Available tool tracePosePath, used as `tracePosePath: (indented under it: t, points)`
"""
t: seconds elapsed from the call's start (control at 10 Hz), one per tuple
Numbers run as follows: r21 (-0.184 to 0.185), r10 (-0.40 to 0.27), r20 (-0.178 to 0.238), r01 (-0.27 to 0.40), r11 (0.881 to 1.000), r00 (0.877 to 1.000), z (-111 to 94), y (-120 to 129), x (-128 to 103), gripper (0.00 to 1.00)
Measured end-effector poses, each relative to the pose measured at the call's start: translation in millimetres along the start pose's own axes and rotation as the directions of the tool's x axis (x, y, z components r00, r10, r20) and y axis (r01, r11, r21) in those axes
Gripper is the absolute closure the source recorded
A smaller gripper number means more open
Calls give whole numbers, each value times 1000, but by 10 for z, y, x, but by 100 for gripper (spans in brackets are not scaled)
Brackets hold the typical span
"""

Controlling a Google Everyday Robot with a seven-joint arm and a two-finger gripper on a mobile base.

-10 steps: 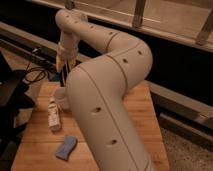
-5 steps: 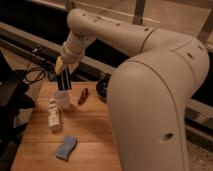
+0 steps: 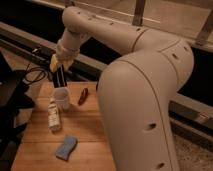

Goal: Place the eraser in the ceramic cup

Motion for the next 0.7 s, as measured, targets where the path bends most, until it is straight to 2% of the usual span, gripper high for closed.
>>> tracePosePath:
  t: [0.2, 0.4, 0.5, 0.7]
  points:
    - [0, 14, 57, -14, 1000, 998, 13, -10, 31, 88]
    - [7, 16, 109, -17, 1000, 994, 123, 121, 8, 88]
    - [15, 21, 124, -23, 1000, 992, 191, 174, 0, 88]
    - [41, 18, 126, -23, 999, 992, 319, 198, 3, 88]
